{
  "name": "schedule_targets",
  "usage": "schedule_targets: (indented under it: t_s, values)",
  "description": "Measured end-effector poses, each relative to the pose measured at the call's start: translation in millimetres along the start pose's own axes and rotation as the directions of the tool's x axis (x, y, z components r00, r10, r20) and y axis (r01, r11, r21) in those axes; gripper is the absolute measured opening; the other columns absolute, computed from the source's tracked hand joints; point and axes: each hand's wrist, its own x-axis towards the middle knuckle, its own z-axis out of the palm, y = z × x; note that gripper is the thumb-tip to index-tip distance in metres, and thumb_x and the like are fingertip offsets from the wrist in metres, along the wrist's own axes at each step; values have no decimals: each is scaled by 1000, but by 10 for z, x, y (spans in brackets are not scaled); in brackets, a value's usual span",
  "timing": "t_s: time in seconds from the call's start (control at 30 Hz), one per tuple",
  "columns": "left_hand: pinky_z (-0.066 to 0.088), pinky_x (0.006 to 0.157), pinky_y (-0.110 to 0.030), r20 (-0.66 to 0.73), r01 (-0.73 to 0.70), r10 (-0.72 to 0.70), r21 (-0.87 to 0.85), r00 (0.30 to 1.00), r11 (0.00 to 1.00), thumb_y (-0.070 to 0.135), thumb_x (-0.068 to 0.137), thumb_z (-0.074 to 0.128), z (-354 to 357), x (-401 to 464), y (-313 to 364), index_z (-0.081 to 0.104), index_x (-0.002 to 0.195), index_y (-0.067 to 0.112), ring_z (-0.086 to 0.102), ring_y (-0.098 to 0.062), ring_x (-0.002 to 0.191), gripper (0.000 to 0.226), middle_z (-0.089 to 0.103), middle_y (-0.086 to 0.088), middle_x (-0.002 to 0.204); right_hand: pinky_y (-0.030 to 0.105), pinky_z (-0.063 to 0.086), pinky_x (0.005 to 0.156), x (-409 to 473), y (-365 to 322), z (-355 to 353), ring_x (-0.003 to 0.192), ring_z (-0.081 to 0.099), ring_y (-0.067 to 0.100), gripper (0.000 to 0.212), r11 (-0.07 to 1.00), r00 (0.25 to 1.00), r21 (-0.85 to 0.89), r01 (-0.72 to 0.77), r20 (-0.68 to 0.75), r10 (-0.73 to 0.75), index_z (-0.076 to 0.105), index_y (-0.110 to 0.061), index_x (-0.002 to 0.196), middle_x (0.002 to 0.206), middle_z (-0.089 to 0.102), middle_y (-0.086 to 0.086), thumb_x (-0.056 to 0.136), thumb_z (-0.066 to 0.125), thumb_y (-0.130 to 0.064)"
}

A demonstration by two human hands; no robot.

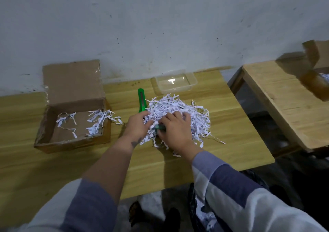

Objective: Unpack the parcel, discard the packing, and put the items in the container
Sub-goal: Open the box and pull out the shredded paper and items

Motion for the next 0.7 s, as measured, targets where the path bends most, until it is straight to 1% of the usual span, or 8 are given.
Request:
schedule_targets:
  t_s: [0.1,0.17,0.3,0.4,0.47,0.57,0.63,0.7]
  values:
    - [38,83,-22,7,-28,28,2,1000,1000,20,89,66,0,-2,-20,61,124,16,56,-27,115,36,58,-12,131,45,29,95,2,104,-123,89,56,21,21,992,996,95,-84,30,81,61,-23,75,83,66,-5,79,57,-44]
    - [38,87,-24,32,-60,58,45,998,997,24,89,65,7,-23,-12,61,125,17,56,-25,117,37,59,-8,132,42,29,94,3,177,-213,87,54,18,22,938,975,265,-222,63,212,57,-22,71,79,62,-8,81,56,-42]
    - [43,88,-29,98,-95,83,123,992,988,27,91,63,14,-25,-9,59,127,22,59,-25,112,37,58,-6,134,41,43,89,49,295,-308,78,64,16,16,663,894,617,-424,170,413,65,-27,73,67,64,-10,74,61,-43]
    - [45,95,-36,133,-112,90,171,987,979,28,91,62,-13,-37,-11,58,127,25,56,-26,117,36,55,-3,137,37,54,74,91,339,-446,75,65,16,4,420,848,783,-460,246,470,68,-22,81,77,67,-4,81,66,-25]
    - [39,104,-43,90,-188,173,198,981,962,32,87,60,-14,-86,34,53,128,31,45,-26,128,41,46,3,142,30,51,67,121,382,-513,72,61,14,5,334,830,821,-462,268,489,69,-10,84,77,66,0,83,65,-14]
    - [17,116,-52,-87,-298,318,190,944,935,47,83,54,-13,-149,202,37,131,35,25,-20,141,53,25,7,154,21,47,59,137,383,-551,67,58,12,3,240,807,846,-476,312,502,68,-8,84,74,65,0,83,66,-10]
    - [12,117,-49,-81,-362,386,219,919,906,62,81,53,-3,-170,313,33,136,34,27,-14,140,64,31,8,151,16,45,50,139,352,-555,59,56,9,3,170,787,857,-486,344,513,68,-8,85,70,63,-2,83,65,-9]
    - [19,113,-44,-20,-378,400,290,916,879,69,76,57,6,-203,398,40,133,34,41,-13,129,69,50,10,136,14,45,48,140,298,-568,58,56,7,3,132,792,874,-469,350,500,68,-7,83,69,62,-2,83,65,-7]
